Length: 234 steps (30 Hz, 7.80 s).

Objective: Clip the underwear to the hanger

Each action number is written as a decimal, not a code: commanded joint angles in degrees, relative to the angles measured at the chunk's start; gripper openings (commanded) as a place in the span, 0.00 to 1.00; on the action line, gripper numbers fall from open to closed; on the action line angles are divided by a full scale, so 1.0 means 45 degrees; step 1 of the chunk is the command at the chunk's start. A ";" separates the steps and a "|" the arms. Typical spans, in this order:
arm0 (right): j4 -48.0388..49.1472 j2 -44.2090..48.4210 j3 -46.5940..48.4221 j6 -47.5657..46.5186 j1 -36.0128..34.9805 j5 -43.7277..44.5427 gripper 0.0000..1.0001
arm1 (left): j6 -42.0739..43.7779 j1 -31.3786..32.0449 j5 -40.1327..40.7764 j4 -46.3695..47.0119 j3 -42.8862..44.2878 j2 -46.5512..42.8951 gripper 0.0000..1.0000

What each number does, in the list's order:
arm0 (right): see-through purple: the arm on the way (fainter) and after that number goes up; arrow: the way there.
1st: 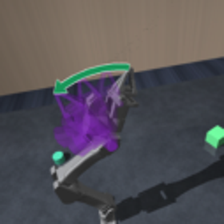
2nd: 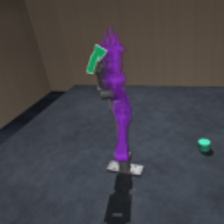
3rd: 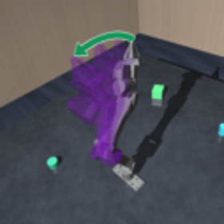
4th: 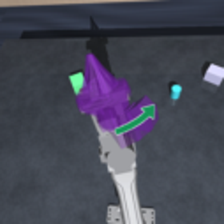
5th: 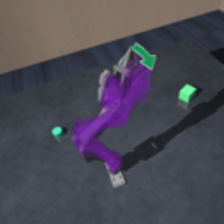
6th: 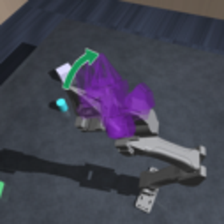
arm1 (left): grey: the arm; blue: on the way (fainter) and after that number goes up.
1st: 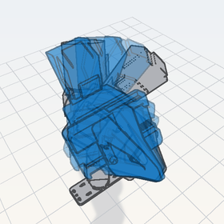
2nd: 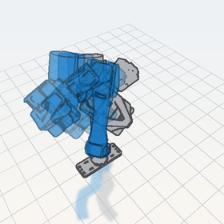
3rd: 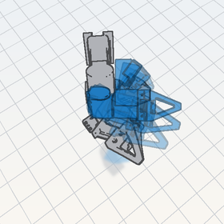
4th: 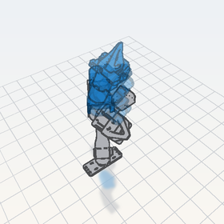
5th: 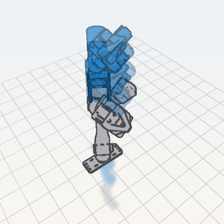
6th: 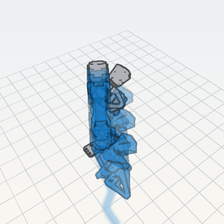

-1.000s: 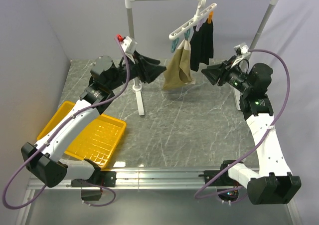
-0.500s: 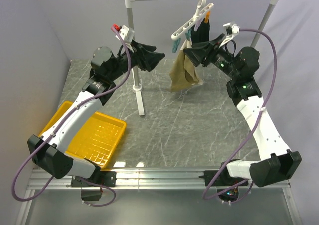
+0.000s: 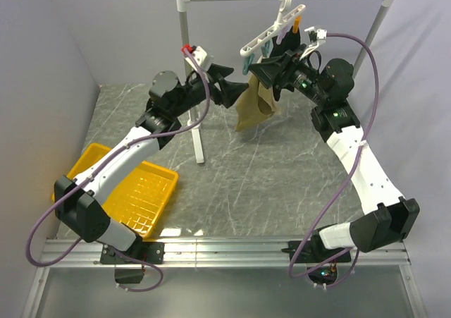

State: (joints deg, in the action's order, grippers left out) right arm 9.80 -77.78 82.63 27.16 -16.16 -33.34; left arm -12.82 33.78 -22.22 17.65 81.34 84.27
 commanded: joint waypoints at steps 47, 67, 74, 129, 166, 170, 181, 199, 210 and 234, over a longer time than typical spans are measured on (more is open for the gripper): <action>-0.0088 -0.1173 0.2087 0.1348 -0.0822 0.1843 0.66 | 0.2693 0.1516 0.2514 0.0336 0.1495 0.1078 0.13; -0.0206 -0.0998 0.2399 0.1230 -0.1096 0.2702 0.66 | 0.4196 0.2337 0.3785 -0.0582 0.1612 0.1371 0.08; 0.1255 -0.0724 0.1776 0.1114 -0.1115 0.2156 0.65 | 0.4040 0.2337 0.3824 -0.0660 0.1554 0.1391 0.09; 0.2256 0.0077 0.0446 -0.0117 -0.1389 0.2859 0.00 | 0.9038 0.2942 0.0287 -0.4588 -0.1924 0.1076 0.79; 0.1513 0.0350 0.0505 -0.0762 -0.1467 0.3230 0.00 | 2.0482 0.5775 0.6655 0.8478 -0.1631 0.9220 0.88; 0.1552 0.0370 0.0407 -0.0742 -0.1467 0.3230 0.00 | 2.0798 0.5775 0.6987 0.9066 -0.0931 0.9729 0.90; 0.1533 0.0350 0.0368 -0.0703 -0.1467 0.3250 0.00 | 2.1774 0.5755 0.7144 0.9848 0.0633 1.1136 0.94; 0.1454 0.0370 0.0349 -0.0937 -0.1467 0.3327 0.00 | 2.2360 0.4564 0.8590 0.7698 0.4385 1.2914 0.96; 0.1494 0.0311 0.0310 -0.0859 -0.1467 0.3366 0.00 | 2.1914 0.4251 0.7926 0.8227 0.2979 1.1881 0.64; 0.1435 0.0272 0.0446 -0.1035 -0.1486 0.3405 0.00 | 1.7342 0.4095 0.3123 0.5591 -0.3133 0.5200 0.56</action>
State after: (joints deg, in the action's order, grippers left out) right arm 14.90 -78.22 82.61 23.14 -22.39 -19.09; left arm 69.60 52.90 -1.83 47.86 68.95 110.69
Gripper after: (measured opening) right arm 0.317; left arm 0.524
